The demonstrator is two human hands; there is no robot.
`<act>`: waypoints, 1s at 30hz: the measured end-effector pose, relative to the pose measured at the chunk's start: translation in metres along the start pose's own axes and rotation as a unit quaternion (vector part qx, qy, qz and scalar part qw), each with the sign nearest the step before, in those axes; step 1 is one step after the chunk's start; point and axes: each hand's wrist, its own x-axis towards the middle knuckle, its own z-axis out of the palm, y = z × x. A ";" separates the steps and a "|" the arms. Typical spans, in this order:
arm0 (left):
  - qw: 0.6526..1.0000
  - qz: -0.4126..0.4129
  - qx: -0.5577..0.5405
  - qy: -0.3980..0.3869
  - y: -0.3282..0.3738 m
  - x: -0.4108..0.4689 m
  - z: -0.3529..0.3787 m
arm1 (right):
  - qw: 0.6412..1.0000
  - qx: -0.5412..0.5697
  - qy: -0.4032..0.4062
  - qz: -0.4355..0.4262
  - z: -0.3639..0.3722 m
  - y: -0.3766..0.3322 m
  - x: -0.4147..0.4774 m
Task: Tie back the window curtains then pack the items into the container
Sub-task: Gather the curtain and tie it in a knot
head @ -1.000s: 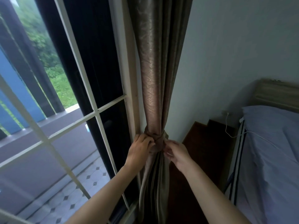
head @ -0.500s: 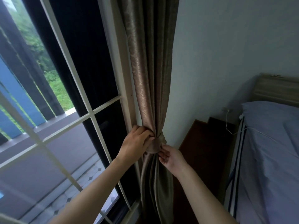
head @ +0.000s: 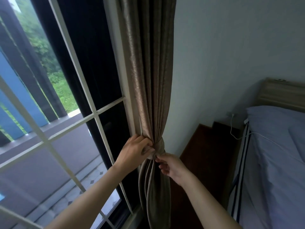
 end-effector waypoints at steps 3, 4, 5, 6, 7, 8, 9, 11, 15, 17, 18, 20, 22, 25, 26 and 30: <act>0.999 -0.045 -0.005 0.004 0.005 0.001 0.007 | 1.000 0.011 -0.016 -0.002 0.000 -0.002 0.001; 0.998 -0.065 -0.012 0.009 0.006 0.002 0.009 | 1.000 0.007 -0.024 0.000 0.000 -0.003 0.001; 0.996 -0.081 -0.021 0.012 0.007 0.003 0.009 | 1.000 0.003 -0.027 0.002 -0.001 -0.003 0.000; 0.996 -0.088 -0.026 0.012 0.007 0.004 0.009 | 1.000 0.005 -0.019 0.004 -0.002 -0.004 0.000; 0.996 -0.084 -0.022 0.009 0.008 0.006 0.009 | 1.000 0.020 0.004 0.002 -0.003 -0.006 0.002; 0.997 -0.074 -0.010 0.004 0.008 0.009 0.008 | 0.998 0.045 0.036 -0.003 -0.006 -0.009 0.005; 0.998 -0.063 0.003 -0.001 0.009 0.010 0.008 | 0.995 0.068 0.066 -0.007 -0.008 -0.013 0.008; 0.999 -0.047 0.022 -0.007 0.010 0.011 0.008 | 0.992 0.084 0.099 -0.004 -0.011 -0.022 0.013; 0.998 -0.026 0.051 0.003 0.008 0.008 0.007 | 0.992 0.085 0.090 -0.007 -0.008 -0.031 0.020; 0.998 -0.013 0.064 0.014 0.007 0.006 0.005 | 0.993 0.082 0.086 -0.016 -0.007 -0.031 0.021; 0.998 -0.009 0.064 0.019 0.007 0.005 0.004 | 0.993 0.086 0.083 -0.018 -0.006 -0.029 0.021; 0.998 -0.005 0.060 0.025 0.006 0.003 0.004 | 0.992 0.100 0.072 -0.017 -0.008 -0.026 0.023; 0.998 -0.007 0.058 0.027 0.005 0.002 0.004 | 0.993 0.104 0.048 -0.021 -0.012 -0.025 0.024; 0.999 -0.013 0.047 0.025 0.003 0.001 0.005 | 0.996 0.087 0.022 -0.014 -0.020 -0.024 0.022; 0.999 -0.017 0.042 0.023 0.003 0.000 0.006 | 0.997 0.077 0.019 -0.013 -0.021 -0.023 0.022; 0.999 -0.038 0.024 0.023 0.004 -0.002 0.010 | 0.998 0.058 0.019 -0.014 -0.020 -0.026 0.024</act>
